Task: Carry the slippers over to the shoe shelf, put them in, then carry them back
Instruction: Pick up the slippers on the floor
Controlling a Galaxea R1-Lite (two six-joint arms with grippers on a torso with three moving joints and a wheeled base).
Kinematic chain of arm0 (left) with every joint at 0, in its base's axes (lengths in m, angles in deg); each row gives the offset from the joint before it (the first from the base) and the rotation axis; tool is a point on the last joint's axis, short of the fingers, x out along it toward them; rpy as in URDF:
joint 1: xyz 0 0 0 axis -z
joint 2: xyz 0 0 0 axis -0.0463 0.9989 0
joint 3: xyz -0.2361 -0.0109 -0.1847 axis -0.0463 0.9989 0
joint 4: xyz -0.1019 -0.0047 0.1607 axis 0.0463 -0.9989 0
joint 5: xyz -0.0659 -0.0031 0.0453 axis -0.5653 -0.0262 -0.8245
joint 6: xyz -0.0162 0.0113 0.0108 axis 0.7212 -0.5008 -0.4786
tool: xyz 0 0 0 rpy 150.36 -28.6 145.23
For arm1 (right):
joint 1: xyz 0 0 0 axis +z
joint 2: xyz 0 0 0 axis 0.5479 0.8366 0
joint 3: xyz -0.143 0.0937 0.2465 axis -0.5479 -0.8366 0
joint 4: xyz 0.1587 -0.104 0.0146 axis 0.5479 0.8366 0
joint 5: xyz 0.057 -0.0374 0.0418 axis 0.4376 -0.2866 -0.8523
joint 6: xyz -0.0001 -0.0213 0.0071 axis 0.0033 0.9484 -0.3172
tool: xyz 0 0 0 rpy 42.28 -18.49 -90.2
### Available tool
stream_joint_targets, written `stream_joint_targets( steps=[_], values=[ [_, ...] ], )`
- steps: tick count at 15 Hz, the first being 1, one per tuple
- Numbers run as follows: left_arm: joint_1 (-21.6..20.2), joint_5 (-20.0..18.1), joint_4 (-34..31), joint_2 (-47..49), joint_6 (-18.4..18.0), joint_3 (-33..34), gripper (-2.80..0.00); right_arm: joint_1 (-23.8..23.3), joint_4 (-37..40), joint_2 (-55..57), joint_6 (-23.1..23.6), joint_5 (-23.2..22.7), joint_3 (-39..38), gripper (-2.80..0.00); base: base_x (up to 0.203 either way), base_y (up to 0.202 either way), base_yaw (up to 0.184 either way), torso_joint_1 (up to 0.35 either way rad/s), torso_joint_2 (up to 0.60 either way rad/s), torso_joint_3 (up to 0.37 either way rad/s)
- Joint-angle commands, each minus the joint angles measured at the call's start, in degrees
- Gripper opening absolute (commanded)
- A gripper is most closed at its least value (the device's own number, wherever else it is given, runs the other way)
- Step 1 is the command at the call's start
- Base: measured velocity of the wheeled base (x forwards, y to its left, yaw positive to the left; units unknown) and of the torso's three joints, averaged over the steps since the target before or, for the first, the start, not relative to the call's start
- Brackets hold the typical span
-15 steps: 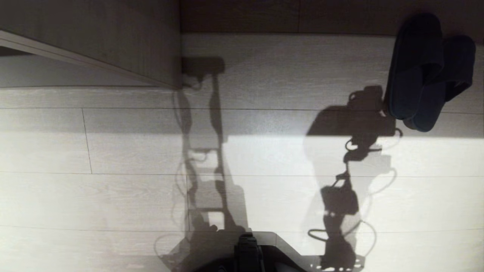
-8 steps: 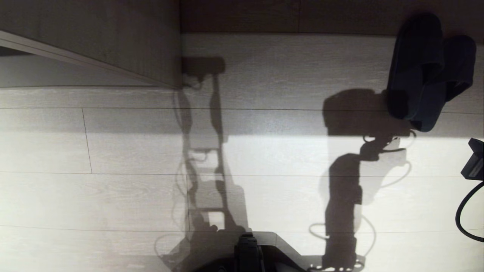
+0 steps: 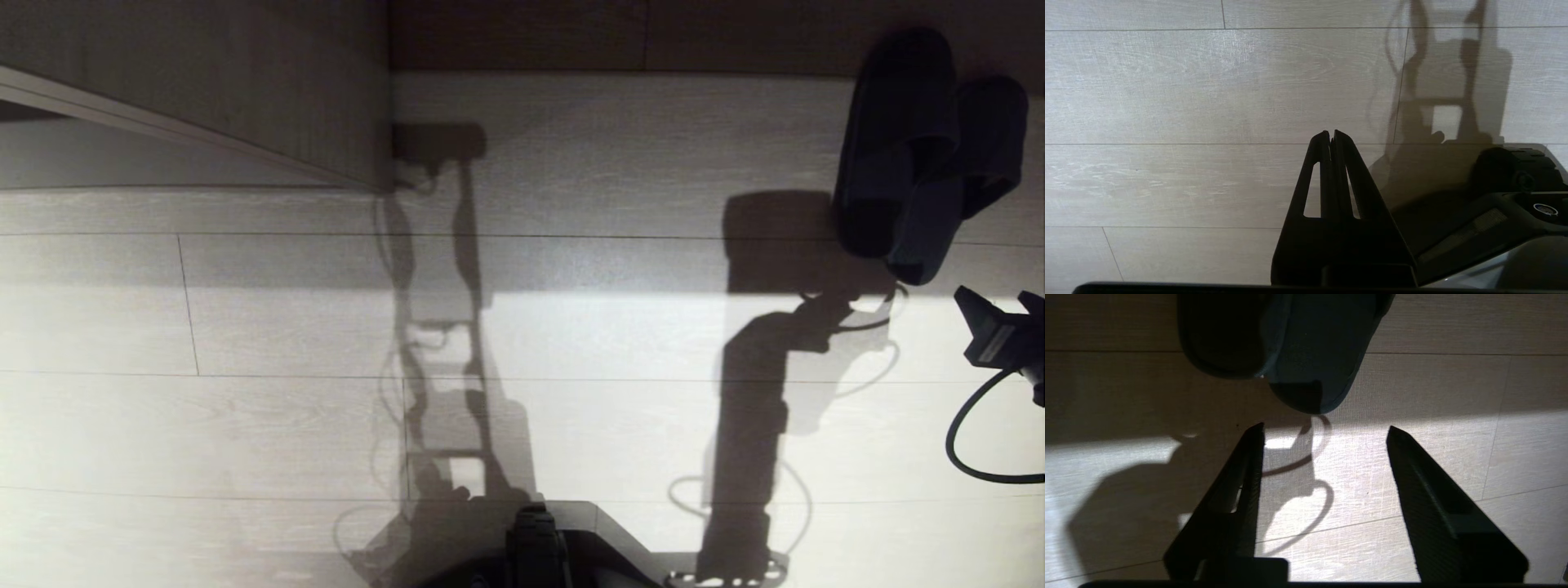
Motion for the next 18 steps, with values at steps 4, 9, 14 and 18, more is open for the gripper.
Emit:
stream_joint_targets(
  steps=[4,9,14,18],
  values=[
    [0.0,0.0,0.0,0.0,0.0,0.0,-2.80,0.1,-3.2,5.5,-2.8,-0.3,3.6,0.00,0.000,0.000,0.000,0.000,0.00,0.000],
    [0.0,0.0,0.0,0.0,0.0,0.0,-2.80,0.1,-9.3,11.7,-8.7,-0.2,9.9,0.00,0.000,0.000,0.000,0.000,0.00,0.000],
    [0.0,0.0,0.0,0.0,0.0,0.0,-2.80,0.0,-11.2,16.3,-11.8,0.0,16.4,0.00,0.000,0.000,0.000,0.000,0.00,0.000],
    [0.0,0.0,0.0,0.0,0.0,0.0,-2.80,-0.1,-11.1,18.8,-14.2,0.1,19.7,0.00,0.000,0.000,0.000,0.000,0.00,0.000]
  ],
)
